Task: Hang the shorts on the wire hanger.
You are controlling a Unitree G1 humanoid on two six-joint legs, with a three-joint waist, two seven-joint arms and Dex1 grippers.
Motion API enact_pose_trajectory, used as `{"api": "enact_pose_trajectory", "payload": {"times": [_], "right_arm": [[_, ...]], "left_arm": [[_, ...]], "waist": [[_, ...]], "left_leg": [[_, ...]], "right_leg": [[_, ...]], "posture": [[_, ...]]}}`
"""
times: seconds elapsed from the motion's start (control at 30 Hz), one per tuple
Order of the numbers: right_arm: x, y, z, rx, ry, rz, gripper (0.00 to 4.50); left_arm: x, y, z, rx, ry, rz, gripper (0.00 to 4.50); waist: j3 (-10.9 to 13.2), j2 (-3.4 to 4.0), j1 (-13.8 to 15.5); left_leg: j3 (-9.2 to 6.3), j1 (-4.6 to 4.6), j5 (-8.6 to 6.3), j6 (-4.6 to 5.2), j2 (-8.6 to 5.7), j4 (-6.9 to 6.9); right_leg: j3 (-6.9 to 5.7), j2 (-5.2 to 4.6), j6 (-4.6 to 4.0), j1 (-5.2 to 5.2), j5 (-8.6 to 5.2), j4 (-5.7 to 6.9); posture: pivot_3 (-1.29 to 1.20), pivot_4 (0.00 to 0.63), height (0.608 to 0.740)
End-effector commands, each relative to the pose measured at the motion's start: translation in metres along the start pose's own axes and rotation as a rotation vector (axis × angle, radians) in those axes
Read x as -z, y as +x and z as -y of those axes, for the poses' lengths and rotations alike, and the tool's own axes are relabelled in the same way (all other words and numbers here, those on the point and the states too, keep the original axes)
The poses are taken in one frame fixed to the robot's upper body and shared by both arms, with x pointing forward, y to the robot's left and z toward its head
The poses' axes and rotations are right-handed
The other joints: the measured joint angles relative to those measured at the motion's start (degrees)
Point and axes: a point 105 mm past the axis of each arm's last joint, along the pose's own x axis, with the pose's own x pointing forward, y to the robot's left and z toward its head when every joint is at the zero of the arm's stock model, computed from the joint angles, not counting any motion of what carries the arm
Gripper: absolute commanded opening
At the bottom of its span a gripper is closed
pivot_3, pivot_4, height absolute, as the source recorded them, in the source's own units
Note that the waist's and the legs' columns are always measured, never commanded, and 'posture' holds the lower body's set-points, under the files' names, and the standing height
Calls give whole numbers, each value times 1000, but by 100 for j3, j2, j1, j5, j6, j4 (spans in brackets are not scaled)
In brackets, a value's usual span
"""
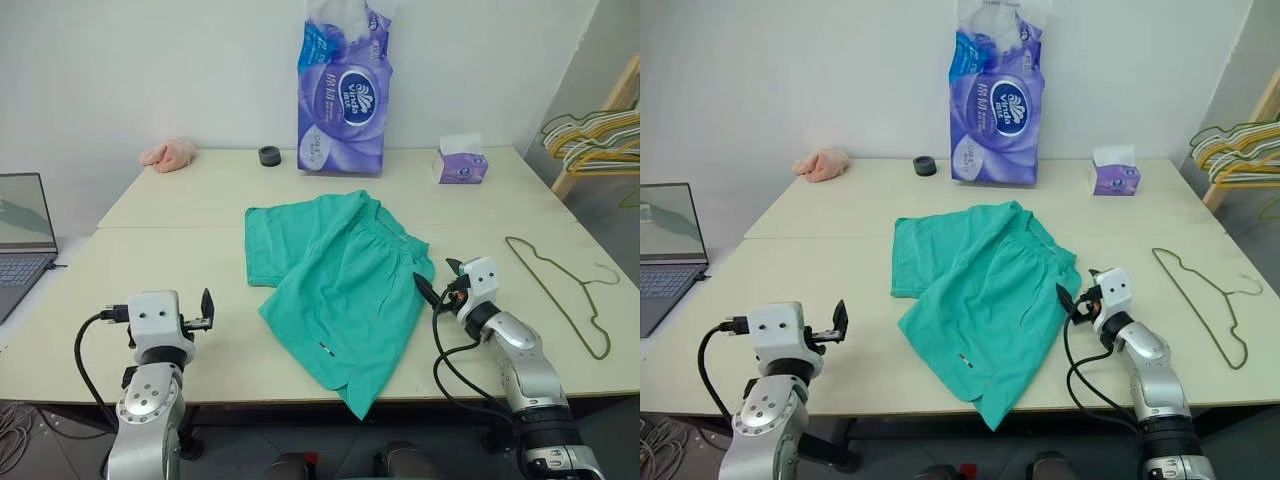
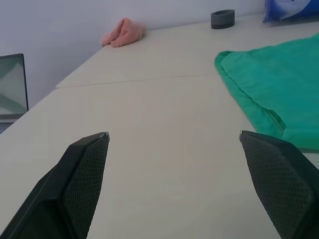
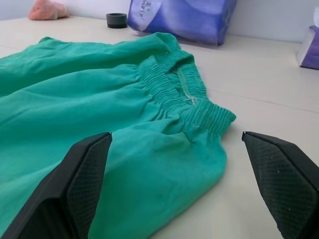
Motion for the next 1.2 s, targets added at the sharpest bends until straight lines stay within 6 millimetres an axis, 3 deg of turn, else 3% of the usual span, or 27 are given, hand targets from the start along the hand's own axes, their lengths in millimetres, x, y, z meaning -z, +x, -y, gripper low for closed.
{"api": "enact_pose_trajectory", "payload": {"times": [0.03, 1.1, 1.2], "right_arm": [[-20, -2, -1, -24, -13, 75, 4484], [-28, 2, 8, -24, -52, 94, 4484], [-29, 2, 6, -54, -68, 87, 4484]], "left_arm": [[-16, 2, 2, 32, 23, 69, 4413], [-19, 0, 15, 62, 50, 88, 4413], [-27, -4, 30, 172, -28, 132, 4413]], "waist": [[0, 0, 0], [-4, -3, -4], [-3, -3, -3]], "left_leg": [[0, 0, 0, 0, 1, 0], [2, 0, 0, -1, 8, 1], [2, 0, 0, 0, 8, 1]], "right_leg": [[-1, 0, 0, 0, 0, 0], [-2, 4, -18, -1, 11, 0], [-3, 4, -18, -1, 11, 0]], "posture": [[-93, 21, 740], [-91, 13, 740], [-106, 19, 740]]}}
